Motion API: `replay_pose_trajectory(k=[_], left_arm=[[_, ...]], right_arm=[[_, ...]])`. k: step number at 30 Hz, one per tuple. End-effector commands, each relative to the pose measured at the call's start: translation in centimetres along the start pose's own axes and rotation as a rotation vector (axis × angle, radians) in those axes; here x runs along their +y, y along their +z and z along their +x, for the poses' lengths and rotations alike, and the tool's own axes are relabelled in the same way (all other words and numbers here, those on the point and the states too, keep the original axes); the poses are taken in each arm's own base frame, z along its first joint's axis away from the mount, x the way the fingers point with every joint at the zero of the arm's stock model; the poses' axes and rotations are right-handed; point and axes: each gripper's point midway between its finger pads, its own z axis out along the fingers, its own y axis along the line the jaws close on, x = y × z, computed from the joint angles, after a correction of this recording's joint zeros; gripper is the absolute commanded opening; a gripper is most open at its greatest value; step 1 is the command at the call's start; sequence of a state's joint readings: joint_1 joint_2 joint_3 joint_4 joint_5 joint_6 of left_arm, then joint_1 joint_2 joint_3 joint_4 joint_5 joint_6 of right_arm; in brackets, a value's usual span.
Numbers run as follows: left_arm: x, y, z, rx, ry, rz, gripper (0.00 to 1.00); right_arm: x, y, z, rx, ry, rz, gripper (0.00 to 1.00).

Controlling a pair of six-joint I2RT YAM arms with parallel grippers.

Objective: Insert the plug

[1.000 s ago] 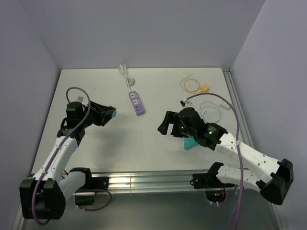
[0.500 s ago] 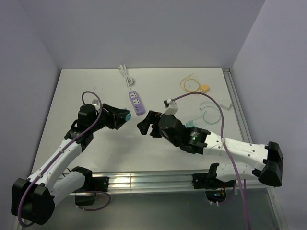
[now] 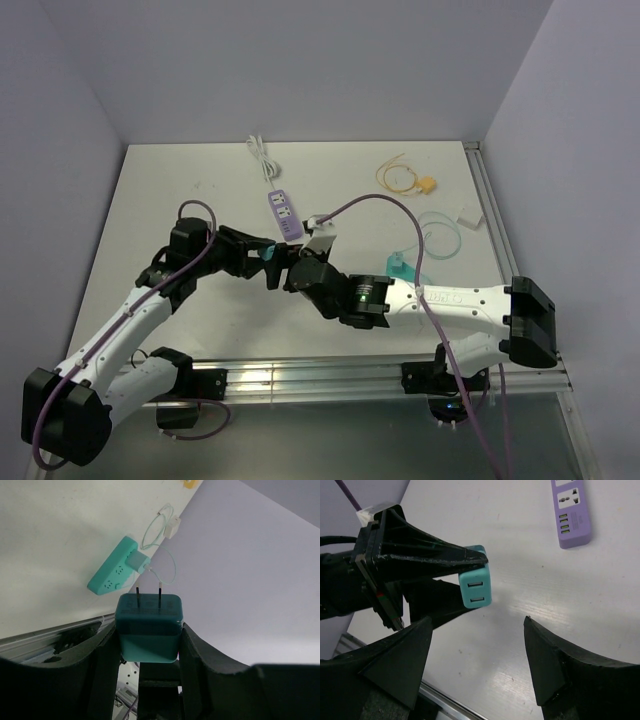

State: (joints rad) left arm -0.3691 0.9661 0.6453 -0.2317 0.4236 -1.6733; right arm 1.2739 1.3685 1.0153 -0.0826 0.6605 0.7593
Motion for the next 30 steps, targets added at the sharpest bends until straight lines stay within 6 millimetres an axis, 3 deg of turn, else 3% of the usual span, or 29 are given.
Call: replay_pose_trajectory(k=[1,11,23,30], left_arm=[[-2.1,-0.7,1.7,0.065,-0.004,0.068,0.0],[-2.6,-1.0,2.7,0.112,-0.005,0.091,0.0],[-2.0,-1.0,2.9,0.127,-0.012,0.084,0.0],[-1.9,-1.1,3.1,0.134,-0.004,0.072,0.0]], right_arm=[[1.7,0.4,-3.1,-0.106,0.046,-0.009,0.8],[3.0,2.4,-2.1,-0.135,0.059,-0.031,0.68],[1.1,2.8,-2.0,-0.158,0.065,0.0,0.51],[1.1,3.2,-2.2,-0.167,0.008,-0.013,0.51]])
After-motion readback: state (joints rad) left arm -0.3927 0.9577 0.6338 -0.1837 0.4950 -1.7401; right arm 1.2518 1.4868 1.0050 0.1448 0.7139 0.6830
